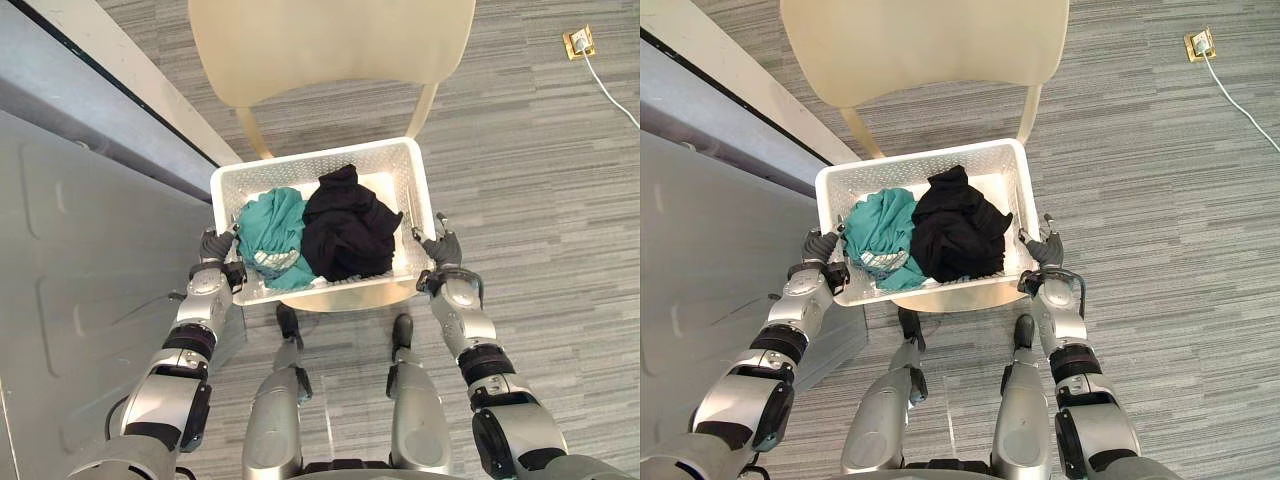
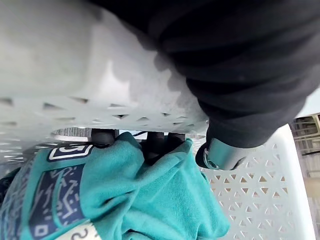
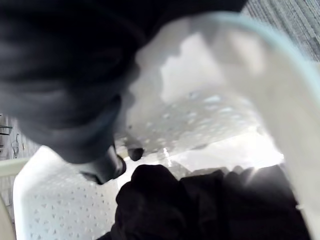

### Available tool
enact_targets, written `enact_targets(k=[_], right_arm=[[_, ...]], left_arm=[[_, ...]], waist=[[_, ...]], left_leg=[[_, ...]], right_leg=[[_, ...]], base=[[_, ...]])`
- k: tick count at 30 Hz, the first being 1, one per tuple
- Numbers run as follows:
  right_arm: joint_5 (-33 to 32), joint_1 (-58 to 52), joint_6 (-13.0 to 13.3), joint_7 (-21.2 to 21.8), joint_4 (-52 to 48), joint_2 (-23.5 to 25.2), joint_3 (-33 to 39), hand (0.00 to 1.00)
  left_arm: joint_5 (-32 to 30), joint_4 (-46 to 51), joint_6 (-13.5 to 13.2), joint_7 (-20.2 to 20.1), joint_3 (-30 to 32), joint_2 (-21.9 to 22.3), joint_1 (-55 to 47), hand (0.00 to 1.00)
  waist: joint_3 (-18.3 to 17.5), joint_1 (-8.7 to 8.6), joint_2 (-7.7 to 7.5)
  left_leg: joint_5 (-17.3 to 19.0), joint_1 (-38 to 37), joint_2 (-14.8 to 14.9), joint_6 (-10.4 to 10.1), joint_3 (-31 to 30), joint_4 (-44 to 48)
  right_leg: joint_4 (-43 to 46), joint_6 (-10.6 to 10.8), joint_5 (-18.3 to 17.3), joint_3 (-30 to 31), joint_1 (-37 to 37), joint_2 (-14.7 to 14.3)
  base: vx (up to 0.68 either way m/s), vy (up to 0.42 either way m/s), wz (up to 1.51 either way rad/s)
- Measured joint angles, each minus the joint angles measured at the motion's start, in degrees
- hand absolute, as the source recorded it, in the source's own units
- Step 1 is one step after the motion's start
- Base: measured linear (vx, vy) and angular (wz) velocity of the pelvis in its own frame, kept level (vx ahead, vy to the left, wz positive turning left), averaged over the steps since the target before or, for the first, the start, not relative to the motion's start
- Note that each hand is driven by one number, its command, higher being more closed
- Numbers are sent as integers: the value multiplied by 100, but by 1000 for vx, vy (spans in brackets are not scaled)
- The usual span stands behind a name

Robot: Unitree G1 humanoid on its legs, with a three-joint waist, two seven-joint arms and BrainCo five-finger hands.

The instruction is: Pick up the laundry basket with both hands and put the clothes into the washing machine.

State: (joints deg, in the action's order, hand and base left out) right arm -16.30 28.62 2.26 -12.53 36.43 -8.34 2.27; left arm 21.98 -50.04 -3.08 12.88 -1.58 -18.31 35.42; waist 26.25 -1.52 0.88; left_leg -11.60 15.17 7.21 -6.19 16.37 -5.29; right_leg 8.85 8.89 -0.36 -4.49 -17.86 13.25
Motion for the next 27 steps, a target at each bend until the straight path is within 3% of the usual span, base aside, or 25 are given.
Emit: enact_targets(k=[5, 11, 18, 27], right_arm=[[-50, -147, -28, 22, -97, 6, 5, 0], [-100, -691, -36, 23, -832, 4, 22, 0], [-90, -1213, 13, 119, -1655, 19, 105, 0], [120, -1853, 163, 320, -2357, 113, 273, 0]], left_arm=[[571, 404, -69, 4, 16, 19, -162, 0], [950, 1616, -297, 36, 296, 172, -780, 0], [1343, 2630, -522, 84, 442, 596, -1468, 0], [1320, 3322, -525, -202, 435, 934, -2355, 0]], waist=[[4, -7, 7], [14, -13, 28], [-15, -38, 82], [-271, -29, 339]], left_leg=[[0, -105, 0, 0, -3, -5], [0, -213, -6, 0, -16, -7], [1, -348, -4, 0, -71, -12], [6, -489, -4, -1, -205, -15]], right_leg=[[-36, 0, 1, -14, 130, 1], [-269, -1, 116, -31, 344, -3], [-322, 16, 152, -41, 506, -12], [-532, 43, 250, -202, 860, -21]], base=[[0, 0, 0], [2, 0, -1], [-4, 1, 1], [-12, 4, 8]])
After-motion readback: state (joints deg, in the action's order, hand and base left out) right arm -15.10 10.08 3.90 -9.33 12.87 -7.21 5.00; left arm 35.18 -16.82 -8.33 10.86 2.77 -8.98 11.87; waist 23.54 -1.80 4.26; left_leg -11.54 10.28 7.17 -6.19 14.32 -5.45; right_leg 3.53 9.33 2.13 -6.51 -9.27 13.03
